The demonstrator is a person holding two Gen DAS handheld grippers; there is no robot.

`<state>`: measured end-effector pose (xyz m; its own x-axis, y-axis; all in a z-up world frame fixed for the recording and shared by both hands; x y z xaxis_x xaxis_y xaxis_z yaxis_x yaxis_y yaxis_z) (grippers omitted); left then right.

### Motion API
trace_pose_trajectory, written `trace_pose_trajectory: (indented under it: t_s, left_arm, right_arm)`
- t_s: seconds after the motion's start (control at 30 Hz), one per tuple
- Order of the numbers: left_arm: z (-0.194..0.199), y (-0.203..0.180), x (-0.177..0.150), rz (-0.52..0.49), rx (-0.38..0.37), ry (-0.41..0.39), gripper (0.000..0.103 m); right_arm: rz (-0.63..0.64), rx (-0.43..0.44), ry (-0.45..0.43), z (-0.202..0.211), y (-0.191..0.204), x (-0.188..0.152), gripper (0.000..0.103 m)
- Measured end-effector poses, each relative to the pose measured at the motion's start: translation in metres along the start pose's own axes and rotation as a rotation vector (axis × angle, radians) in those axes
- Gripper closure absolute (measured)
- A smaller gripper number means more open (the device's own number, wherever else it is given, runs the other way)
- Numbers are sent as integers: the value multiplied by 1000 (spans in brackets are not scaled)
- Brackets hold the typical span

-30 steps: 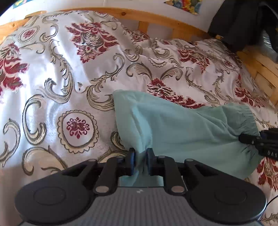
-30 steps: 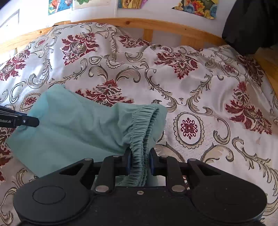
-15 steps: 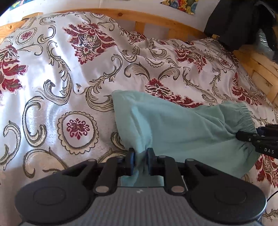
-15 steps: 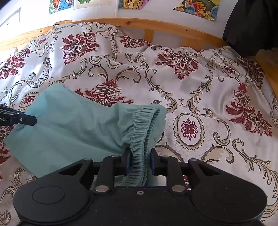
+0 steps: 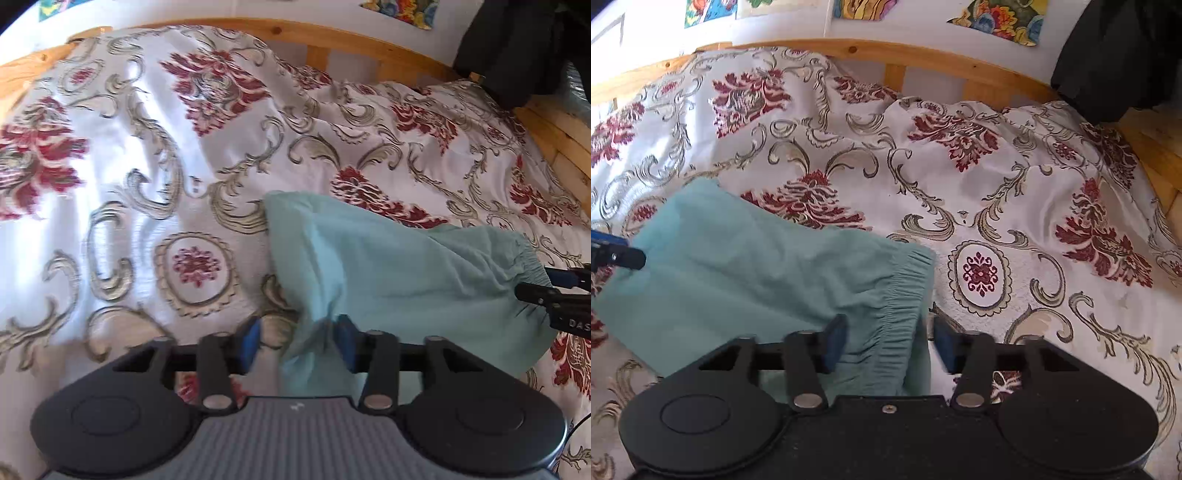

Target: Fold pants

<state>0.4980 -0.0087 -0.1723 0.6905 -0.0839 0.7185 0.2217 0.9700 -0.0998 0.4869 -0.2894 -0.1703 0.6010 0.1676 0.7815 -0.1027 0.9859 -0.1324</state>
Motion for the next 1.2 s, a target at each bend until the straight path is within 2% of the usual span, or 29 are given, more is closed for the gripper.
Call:
trace_pose_trajectory:
  t_s: [0.03, 0.07, 0.17, 0.27, 0.5, 0.67, 0.77, 0.97, 1.2]
  left_arm:
    - [4, 2, -1, 3, 14, 2, 32]
    - [9, 4, -2, 8, 30, 8, 25]
    - [26, 7, 1, 30, 61, -3, 13]
    - [48, 3, 5, 43, 94, -39, 4]
    - [111, -22, -2, 35, 142, -133, 0]
    - [163, -42, -21, 12, 148, -183, 0]
    - [189, -50, -36, -16, 183, -208, 0]
    - [227, -54, -74, 3, 243, -207, 0]
    - [247, -61, -118, 2, 239, -162, 0]
  right_arm:
    - [-12, -4, -11, 7, 1, 1, 29]
    - [-22, -9, -24, 14, 2, 2, 25]
    - [-46, -5, -67, 37, 11, 5, 11]
    - [-69, 6, -118, 65, 23, 8, 2]
    - [-109, 2, -213, 134, 41, 10, 1]
    - [-165, 14, -259, 181, 42, 2, 1]
    - [-176, 22, -283, 206, 44, -6, 1]
    - [-186, 22, -305, 249, 51, -37, 1]
    - [-170, -6, -344, 284, 54, -81, 1]
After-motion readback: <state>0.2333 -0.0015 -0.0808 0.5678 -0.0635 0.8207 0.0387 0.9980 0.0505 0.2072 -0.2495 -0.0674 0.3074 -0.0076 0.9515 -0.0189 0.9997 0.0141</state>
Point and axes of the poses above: each gripper's, at about its wrist camera, not at the fingertips, and z roughly against the way its jaws point, y to its left, x to its top, the point moved 9 cm from there along -z, roughly the way its jaws point, and after that the axes turned 5 degrees about -y, right-handed, at the moved point
